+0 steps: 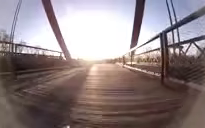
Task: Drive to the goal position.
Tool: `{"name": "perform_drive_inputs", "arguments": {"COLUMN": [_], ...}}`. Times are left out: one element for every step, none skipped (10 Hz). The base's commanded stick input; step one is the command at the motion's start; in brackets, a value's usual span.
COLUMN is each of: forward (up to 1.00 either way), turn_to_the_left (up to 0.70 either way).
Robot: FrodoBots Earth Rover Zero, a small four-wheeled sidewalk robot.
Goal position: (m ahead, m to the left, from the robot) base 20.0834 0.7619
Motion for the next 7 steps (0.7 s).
{"name": "perform_drive_inputs", "arguments": {"forward": [0.70, 0.70, 0.70, 0.70, 0.70, 0.70, 0.70], "turn_to_the_left": [0.00, 0.00, 0.00, 0.00, 0.00, 0.00, 0.00]}}
